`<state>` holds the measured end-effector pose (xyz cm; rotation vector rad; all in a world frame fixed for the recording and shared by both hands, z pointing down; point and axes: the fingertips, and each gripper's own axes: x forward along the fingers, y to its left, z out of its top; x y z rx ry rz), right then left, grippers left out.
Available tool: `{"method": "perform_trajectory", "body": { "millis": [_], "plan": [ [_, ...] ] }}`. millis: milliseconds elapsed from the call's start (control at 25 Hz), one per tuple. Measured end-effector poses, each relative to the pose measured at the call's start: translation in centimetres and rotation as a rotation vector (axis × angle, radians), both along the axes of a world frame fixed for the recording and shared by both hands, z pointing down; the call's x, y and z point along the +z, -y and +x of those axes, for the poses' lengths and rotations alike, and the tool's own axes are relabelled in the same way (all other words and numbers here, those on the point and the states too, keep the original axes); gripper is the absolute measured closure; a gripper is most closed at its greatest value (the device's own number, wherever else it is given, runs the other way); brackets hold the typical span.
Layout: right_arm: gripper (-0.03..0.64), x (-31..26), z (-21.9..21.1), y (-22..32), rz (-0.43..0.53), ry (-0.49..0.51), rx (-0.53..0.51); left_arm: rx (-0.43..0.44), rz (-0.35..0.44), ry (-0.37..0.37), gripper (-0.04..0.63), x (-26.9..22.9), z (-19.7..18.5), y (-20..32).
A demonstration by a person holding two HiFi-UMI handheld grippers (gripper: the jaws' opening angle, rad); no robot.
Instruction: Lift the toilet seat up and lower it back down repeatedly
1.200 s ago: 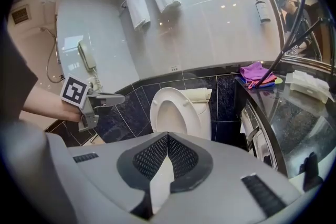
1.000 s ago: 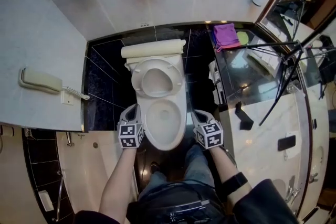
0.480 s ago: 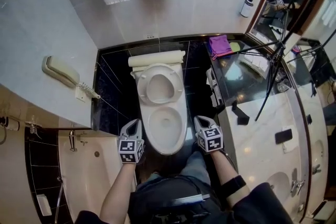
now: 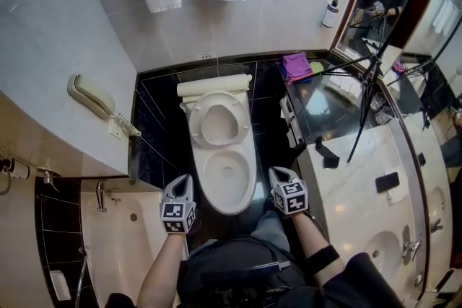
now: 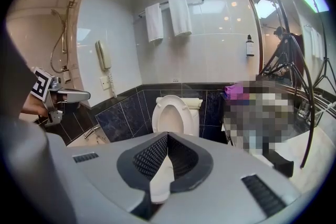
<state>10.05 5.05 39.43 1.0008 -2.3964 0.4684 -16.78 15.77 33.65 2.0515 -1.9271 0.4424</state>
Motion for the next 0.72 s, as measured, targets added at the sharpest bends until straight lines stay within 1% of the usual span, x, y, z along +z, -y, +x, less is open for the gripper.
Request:
{"method": "perform_trajectory", "body": {
  "millis": [400,480,600,720],
  "plan": [
    [0.599,0.0,0.0,1.0,0.017,-0.011,-0.013,0.016,0.001,0.017,0.595,0.4,0.6,0.8],
    [0.598,-0.1,-0.1,1.3,0.037,-0.029,-0.028,0.019,-0.003,0.01,0.595,0.5,0.8,1.0],
    [0.598,-0.7,-0.8,2.3,0.084,-0.081,-0.066,0.016,-0.015,-0.003,0.595,0.9,0.9,1.6],
    [0.595,-1.7,-1.9,4.2,0.126,-0.125,-0.097,0.011,-0.021,0.014,0.595,1.5,0.6,2.5]
  ]
}}
